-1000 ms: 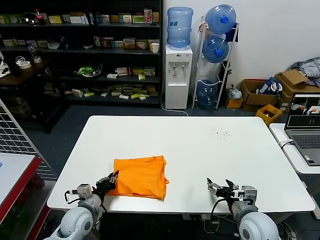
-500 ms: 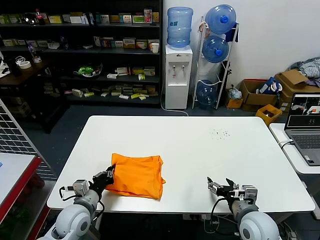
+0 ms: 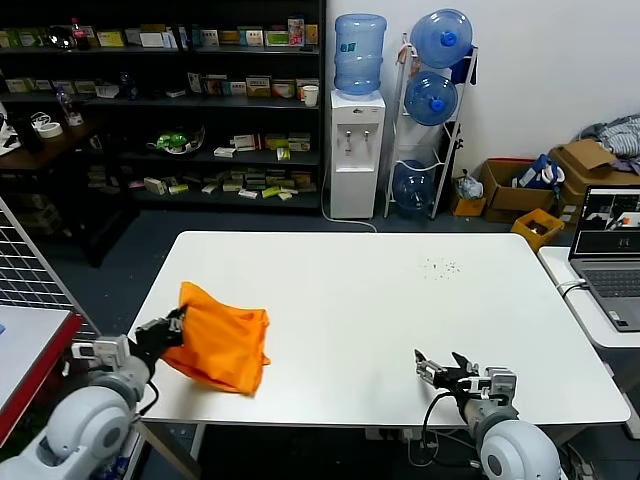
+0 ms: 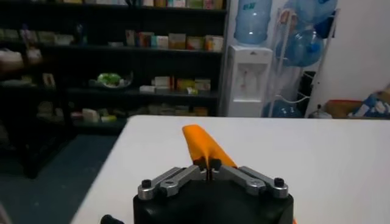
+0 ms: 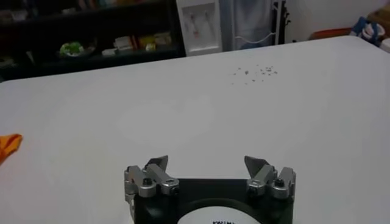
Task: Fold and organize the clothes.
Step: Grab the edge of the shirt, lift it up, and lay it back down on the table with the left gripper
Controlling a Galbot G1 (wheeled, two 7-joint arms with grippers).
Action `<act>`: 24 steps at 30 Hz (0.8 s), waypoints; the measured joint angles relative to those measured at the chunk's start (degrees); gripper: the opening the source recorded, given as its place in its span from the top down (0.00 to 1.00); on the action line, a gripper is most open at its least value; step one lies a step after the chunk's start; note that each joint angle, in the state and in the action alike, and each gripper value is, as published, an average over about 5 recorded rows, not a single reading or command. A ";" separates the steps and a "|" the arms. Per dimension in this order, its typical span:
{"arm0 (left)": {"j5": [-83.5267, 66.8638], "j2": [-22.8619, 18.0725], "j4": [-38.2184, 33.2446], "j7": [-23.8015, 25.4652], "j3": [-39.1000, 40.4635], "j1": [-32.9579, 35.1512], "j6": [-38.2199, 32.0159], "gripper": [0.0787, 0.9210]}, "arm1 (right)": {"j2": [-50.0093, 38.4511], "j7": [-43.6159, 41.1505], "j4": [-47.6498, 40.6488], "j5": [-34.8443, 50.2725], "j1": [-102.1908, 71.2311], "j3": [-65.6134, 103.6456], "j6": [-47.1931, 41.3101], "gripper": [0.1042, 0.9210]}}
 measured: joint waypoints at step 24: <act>-13.15 4.12 2.94 -6.99 3.45 -6.07 1.14 0.98 | 2.91 -0.33 2.65 -3.05 -3.23 2.06 1.04 0.12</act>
